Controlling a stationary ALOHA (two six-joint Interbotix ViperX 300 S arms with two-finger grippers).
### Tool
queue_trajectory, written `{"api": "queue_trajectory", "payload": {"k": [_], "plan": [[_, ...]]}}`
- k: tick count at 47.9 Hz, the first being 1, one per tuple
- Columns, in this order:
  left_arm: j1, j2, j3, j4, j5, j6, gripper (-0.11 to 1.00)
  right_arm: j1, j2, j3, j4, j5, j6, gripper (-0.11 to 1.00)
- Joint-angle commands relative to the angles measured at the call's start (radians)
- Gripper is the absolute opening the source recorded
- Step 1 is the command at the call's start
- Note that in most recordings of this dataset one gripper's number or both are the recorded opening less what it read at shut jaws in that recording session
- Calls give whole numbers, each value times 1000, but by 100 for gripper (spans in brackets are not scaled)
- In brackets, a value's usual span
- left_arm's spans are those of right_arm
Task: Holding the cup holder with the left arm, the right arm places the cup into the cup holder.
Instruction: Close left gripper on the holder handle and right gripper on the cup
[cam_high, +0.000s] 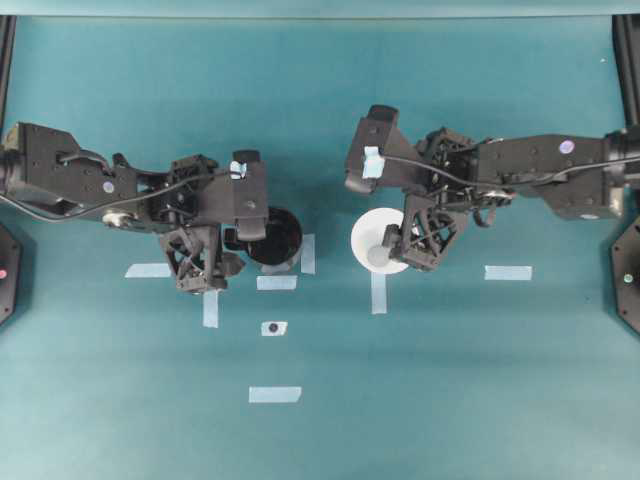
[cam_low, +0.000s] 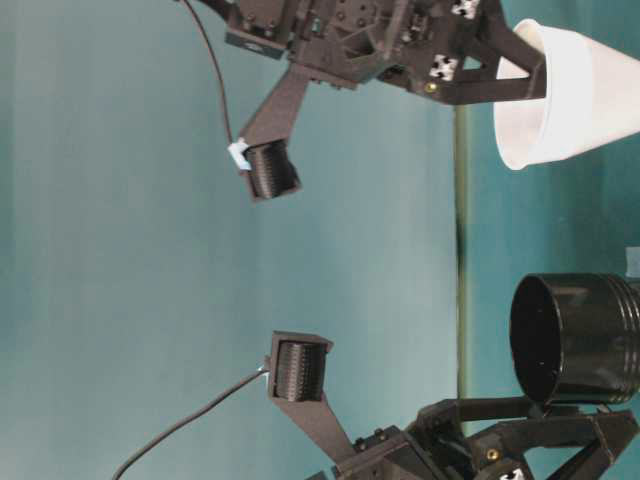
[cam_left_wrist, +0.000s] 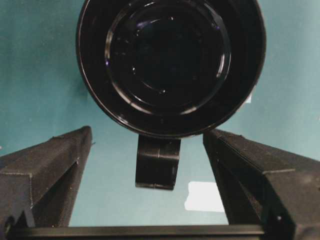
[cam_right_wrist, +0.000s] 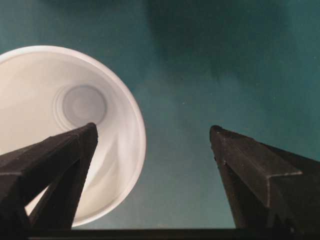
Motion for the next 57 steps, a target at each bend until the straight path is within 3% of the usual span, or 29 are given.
{"api": "queue_trajectory", "payload": {"k": [1, 28, 37, 44, 49, 54, 57], "plan": [[2, -12, -18, 2, -6, 2, 94, -3, -17, -21, -2, -8, 3, 96], [2, -5, -20, 2, -2, 2, 93, -3, -17, -28, -2, -9, 5, 96], [3, 3, -18, 2, -2, 3, 89, -3, -15, -26, -2, -8, 3, 96], [2, 6, -23, 3, -2, 2, 74, -5, -12, -28, 0, -5, 3, 94], [2, 5, -23, 3, -2, 2, 53, -3, -12, -34, 2, -2, 3, 86], [2, 2, -25, 2, 0, -3, 30, -3, -12, -41, 3, 6, 3, 69], [2, 0, -26, 2, -2, -2, 26, -3, -12, -48, 3, 9, 2, 54]]}}
